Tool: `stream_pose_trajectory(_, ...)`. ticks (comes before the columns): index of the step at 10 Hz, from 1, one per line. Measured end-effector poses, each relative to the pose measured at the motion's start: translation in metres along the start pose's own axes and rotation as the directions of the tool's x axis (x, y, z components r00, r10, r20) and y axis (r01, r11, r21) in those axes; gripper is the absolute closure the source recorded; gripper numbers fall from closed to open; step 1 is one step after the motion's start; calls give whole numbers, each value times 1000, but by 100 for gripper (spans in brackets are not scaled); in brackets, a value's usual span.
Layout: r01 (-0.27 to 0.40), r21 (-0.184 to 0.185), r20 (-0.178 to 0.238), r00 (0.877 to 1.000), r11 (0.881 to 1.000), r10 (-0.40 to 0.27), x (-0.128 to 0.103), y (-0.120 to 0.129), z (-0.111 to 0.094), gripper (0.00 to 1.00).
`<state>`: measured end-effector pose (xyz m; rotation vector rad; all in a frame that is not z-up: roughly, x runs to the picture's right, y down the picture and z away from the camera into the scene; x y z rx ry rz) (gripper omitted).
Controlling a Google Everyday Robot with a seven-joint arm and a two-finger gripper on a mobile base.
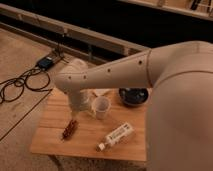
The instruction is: Move the arm in a circular motion
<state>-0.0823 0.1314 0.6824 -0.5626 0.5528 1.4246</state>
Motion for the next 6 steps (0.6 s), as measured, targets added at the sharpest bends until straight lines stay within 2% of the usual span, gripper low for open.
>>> stream_pose_trajectory(1, -71, 9, 5, 997, 997, 71, 1, -29, -2, 35)
stream_pose_trajectory(2, -105, 12, 9, 994, 994, 105, 1, -43, -4, 35)
stream_pose_trajectory(6, -104, 6, 11, 995, 995, 104, 1, -41, -4, 35)
